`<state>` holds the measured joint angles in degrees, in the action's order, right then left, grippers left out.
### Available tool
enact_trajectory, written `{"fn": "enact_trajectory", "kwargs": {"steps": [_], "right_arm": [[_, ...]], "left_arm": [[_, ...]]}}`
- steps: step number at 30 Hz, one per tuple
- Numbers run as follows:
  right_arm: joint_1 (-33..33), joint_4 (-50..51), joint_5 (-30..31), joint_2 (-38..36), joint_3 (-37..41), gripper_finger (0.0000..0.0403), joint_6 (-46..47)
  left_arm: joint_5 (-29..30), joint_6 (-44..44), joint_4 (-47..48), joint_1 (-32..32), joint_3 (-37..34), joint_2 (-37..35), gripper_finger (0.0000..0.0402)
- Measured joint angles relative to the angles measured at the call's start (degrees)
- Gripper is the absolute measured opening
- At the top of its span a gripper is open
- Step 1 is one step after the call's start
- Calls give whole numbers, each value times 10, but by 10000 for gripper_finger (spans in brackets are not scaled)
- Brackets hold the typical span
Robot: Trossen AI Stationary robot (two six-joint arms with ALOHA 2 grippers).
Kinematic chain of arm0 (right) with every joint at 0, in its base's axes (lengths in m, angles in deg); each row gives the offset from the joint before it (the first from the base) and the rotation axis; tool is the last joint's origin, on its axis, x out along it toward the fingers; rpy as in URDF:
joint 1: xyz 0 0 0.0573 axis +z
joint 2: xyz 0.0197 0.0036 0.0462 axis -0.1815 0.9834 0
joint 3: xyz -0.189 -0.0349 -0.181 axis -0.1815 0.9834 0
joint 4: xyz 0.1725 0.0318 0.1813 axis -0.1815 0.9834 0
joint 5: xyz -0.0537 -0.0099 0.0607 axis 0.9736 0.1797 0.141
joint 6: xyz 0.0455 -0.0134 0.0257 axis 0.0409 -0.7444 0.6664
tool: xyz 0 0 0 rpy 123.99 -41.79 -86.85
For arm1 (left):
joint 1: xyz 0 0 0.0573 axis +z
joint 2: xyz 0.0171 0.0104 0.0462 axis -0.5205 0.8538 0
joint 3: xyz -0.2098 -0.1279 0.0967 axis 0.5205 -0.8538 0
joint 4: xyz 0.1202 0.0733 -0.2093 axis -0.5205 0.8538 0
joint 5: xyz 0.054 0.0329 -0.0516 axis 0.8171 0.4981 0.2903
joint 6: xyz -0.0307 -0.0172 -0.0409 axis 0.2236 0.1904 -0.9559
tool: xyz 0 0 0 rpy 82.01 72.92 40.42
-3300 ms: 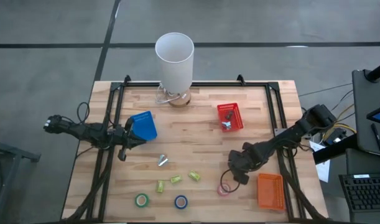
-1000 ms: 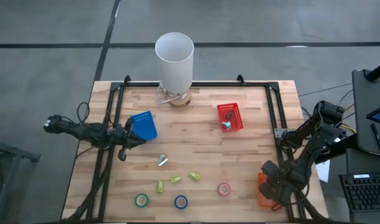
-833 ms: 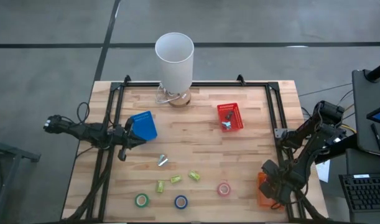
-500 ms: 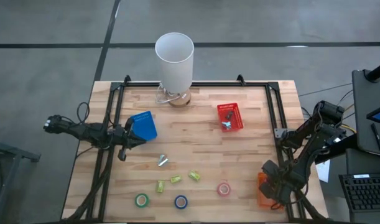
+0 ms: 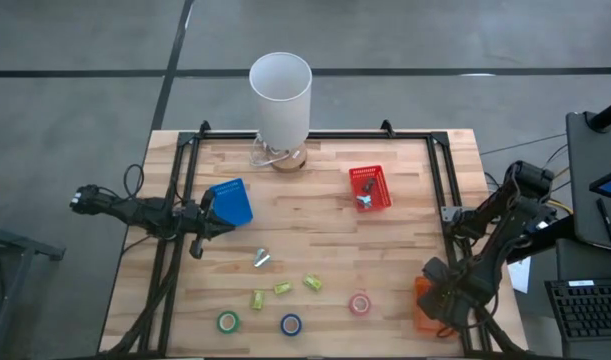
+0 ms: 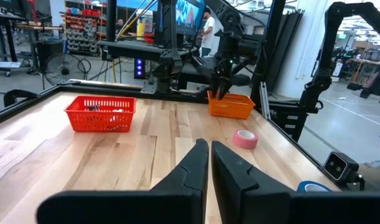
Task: Pick and place Stapler, Stapler remover, tape
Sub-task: Put the pink tape into the orange basket
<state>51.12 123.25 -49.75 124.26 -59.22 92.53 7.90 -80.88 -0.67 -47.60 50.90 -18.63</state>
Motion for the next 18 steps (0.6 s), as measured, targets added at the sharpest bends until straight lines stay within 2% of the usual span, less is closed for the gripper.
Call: {"fn": "enact_trajectory", "kwargs": {"steps": [3, 8, 13, 18], "right_arm": [[-3, 30, 18, -3, -28, 129, -1], [-15, 37, 97, -3, -66, 121, -34], [-43, 25, 142, 5, -91, 109, -105], [-90, -25, 159, 14, -96, 96, -186]], "left_arm": [[0, 0, 0, 0, 0, 0, 25], [0, 0, 0, 0, 0, 0, 23], [0, 0, 0, 0, 0, 0, 25], [0, 0, 0, 0, 0, 0, 23]]}}
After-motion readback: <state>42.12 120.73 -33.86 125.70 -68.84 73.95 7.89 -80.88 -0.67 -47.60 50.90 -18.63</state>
